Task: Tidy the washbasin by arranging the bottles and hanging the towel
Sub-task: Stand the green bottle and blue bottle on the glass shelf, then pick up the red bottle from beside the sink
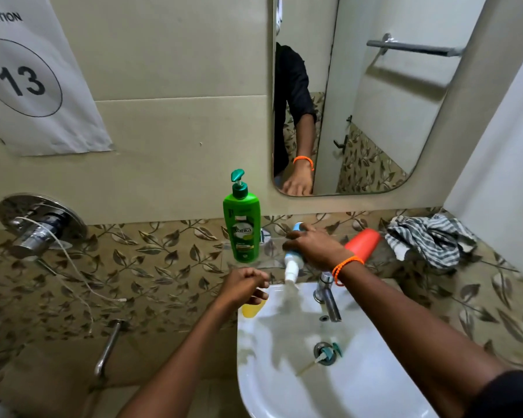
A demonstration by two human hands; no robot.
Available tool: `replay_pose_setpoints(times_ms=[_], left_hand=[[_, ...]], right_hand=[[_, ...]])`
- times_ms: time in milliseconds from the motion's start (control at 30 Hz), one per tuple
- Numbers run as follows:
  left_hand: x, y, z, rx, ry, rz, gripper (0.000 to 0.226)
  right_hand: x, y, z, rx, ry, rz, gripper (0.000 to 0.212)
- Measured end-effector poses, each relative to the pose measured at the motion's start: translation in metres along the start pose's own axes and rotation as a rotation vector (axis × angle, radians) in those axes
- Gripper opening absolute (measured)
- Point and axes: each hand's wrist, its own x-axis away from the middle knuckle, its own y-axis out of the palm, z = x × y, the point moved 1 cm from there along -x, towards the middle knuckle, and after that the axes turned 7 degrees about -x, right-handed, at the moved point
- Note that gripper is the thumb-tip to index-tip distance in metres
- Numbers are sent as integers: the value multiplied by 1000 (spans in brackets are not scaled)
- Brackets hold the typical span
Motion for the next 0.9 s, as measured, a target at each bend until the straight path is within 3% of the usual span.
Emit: replay_pose_setpoints(times_ms=[67, 167, 267, 500, 567, 667, 700, 800, 833, 900], left_hand=[[-5, 13, 12, -49, 93, -8, 19], [-17, 26, 31, -162, 258, 119, 41], [-26, 34, 50, -300, 384, 258, 47], [-40, 46, 52, -379, 420, 351, 50], [-36, 50, 45, -355, 439, 442, 39], [-23, 56, 30, -421, 531, 605, 16], [-21, 61, 26, -437, 557, 595, 16], [-18, 78, 26, -445, 603, 476, 11], [-18, 86, 28, -430, 610, 441, 10], [-20, 101, 36, -384, 613, 393, 11]], right_hand=[[-2, -3, 2, -319, 49, 154, 47], [-6, -15, 5, -765, 234, 351, 52], [-9, -15, 5, -778, 306, 278, 51], [-1, -13, 10, -896, 341, 218, 61], [7, -20, 21, -917, 342, 169, 70], [30, -36, 56, -695, 350, 185, 71], [40, -39, 68, -533, 347, 133, 70], [70, -30, 86, -23, 357, -228, 69], [78, -21, 85, 48, 347, -280, 67], [89, -3, 79, 115, 303, -198, 60]])
